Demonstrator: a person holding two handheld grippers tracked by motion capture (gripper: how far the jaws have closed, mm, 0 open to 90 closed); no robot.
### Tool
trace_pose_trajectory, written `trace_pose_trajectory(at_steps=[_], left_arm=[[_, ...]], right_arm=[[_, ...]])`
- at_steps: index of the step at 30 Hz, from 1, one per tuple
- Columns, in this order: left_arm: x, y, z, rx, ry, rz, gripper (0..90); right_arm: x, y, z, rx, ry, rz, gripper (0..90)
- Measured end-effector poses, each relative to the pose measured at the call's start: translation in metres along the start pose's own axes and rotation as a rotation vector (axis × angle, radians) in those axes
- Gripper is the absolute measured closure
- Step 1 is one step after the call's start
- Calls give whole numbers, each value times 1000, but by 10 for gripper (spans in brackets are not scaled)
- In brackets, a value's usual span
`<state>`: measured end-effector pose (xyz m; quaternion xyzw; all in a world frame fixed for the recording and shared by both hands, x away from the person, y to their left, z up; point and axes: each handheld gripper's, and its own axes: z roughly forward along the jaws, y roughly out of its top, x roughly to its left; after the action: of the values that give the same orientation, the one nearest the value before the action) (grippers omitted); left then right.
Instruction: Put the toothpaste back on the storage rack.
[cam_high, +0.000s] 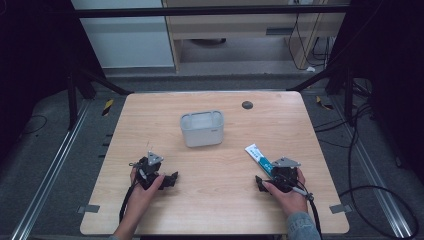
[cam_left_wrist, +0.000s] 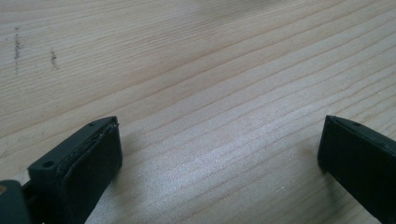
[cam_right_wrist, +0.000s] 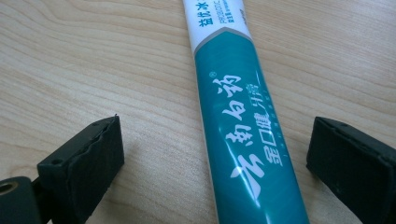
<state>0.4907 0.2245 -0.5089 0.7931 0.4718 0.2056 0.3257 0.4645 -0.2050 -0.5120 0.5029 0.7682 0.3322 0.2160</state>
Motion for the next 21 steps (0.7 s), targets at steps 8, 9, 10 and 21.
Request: trace_pose_trajectory(at_steps=[8, 9, 10, 21], left_arm=[[0, 1, 1, 0, -1, 1, 0], [0, 1, 1, 0, -1, 2, 0], [1, 1, 1, 0, -2, 2, 0], [2, 2, 1, 0, -4, 5, 0]], right_arm=[[-1, 14, 1, 79, 14, -24, 124], [0, 15, 0, 80, 14, -32, 124], [1, 17, 0, 84, 13, -41, 127], [27, 66, -10, 217, -16, -167, 230]])
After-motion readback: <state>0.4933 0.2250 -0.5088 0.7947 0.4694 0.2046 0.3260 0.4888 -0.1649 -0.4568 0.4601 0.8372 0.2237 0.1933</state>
